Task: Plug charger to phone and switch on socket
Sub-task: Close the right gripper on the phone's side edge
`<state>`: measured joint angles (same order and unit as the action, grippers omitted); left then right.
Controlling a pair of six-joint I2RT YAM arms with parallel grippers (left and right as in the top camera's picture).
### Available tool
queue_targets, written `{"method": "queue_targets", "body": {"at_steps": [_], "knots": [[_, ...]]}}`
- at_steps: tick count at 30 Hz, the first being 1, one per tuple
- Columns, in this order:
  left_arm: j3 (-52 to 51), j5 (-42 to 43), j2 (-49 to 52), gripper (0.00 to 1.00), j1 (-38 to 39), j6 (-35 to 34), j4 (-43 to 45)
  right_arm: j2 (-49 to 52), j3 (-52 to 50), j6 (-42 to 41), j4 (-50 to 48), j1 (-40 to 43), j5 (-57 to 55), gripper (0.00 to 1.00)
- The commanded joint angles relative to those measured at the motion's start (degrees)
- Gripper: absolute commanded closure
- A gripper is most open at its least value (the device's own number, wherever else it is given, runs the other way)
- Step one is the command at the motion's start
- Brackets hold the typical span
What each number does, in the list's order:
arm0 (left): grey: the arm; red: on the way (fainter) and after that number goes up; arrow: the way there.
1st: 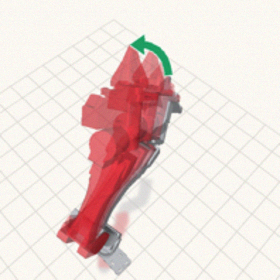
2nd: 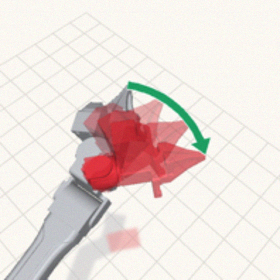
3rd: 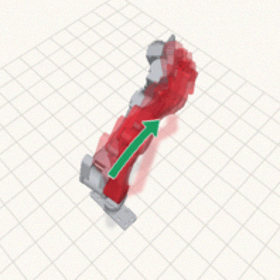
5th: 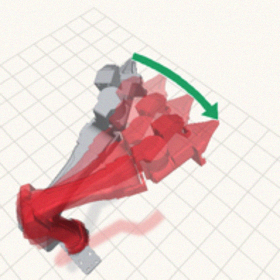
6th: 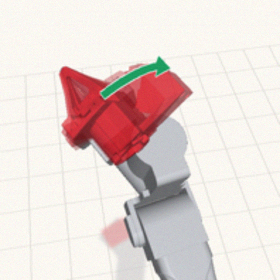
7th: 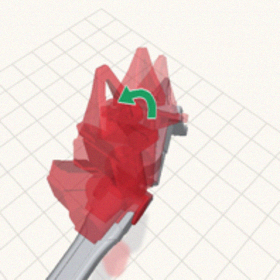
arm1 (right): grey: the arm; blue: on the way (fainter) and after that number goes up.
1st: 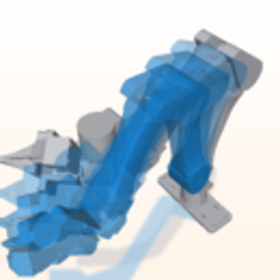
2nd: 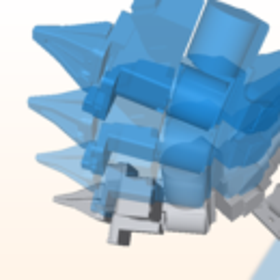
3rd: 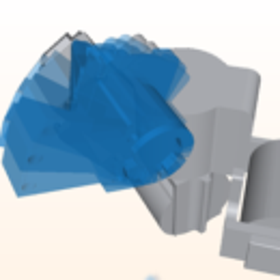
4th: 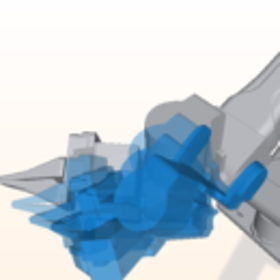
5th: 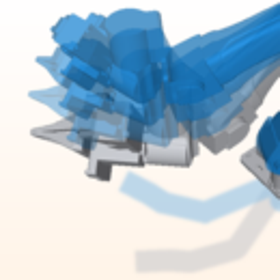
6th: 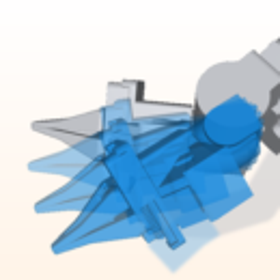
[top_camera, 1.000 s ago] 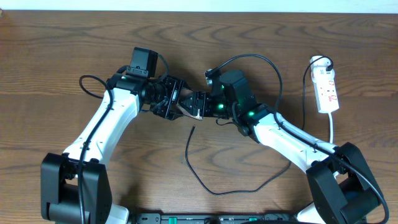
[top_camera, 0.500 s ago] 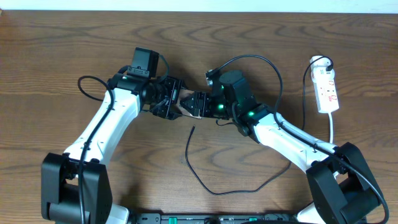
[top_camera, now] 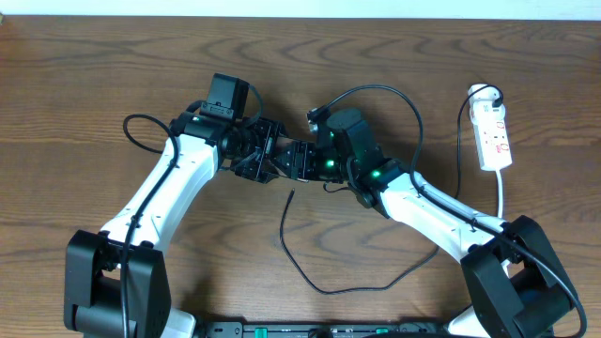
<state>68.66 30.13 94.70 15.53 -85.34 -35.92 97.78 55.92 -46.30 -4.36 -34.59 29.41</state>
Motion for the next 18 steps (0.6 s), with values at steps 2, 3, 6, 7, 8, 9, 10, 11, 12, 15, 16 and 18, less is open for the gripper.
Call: {"method": "queue_targets", "body": {"at_steps": [2, 3, 6, 7, 8, 9, 10, 11, 12, 15, 16, 18], "knots": [[1.79, 0.44, -1.16, 0.93, 0.20, -0.33, 0.04, 0.09, 0.63, -0.37, 0.07, -0.76, -0.81, 0.54], [1.79, 0.44, -1.16, 0.92, 0.20, -0.33, 0.02, 0.09, 0.63, -0.39, 0.07, -0.76, -0.81, 0.55], [1.79, 0.44, -1.16, 0.93, 0.20, -0.33, 0.02, 0.09, 0.63, -0.39, 0.07, -0.76, -0.81, 0.60], [1.79, 0.44, -1.16, 0.92, 0.20, -0.33, 0.02, 0.09, 0.63, -0.39, 0.07, -0.76, -0.81, 0.62], [1.79, 0.44, -1.16, 0.93, 0.20, -0.33, 0.04, 0.09, 0.63, -0.39, 0.07, -0.76, -0.81, 0.63], [1.79, 0.44, -1.16, 0.93, 0.20, -0.33, 0.04, 0.09, 0.63, -0.39, 0.07, -0.76, -0.81, 0.64], [1.79, 0.44, -1.16, 0.93, 0.20, -0.31, 0.04, 0.09, 0.63, -0.37, 0.07, -0.76, -0.81, 0.65], [1.79, 0.44, -1.16, 0.93, 0.20, -0.31, 0.02, 0.09, 0.63, -0.37, 0.07, -0.76, -0.83, 0.66], [1.79, 0.44, -1.16, 0.93, 0.20, -0.31, 0.04, 0.09, 0.63, -0.37, 0.07, -0.76, -0.85, 0.66], [1.79, 0.46, -1.16, 0.93, 0.20, -0.31, 0.02, 0.09, 0.63, -0.37, 0.07, -0.76, -1.03, 0.68], [1.79, 0.46, -1.16, 0.92, 0.22, -0.31, 0.02, 0.09, 0.63, -0.37, 0.07, -0.76, -1.05, 0.68], [1.79, 0.48, -1.16, 0.93, 0.33, -0.31, 0.02, 0.09, 0.63, -0.37, 0.07, -0.76, -1.07, 0.70]]}}
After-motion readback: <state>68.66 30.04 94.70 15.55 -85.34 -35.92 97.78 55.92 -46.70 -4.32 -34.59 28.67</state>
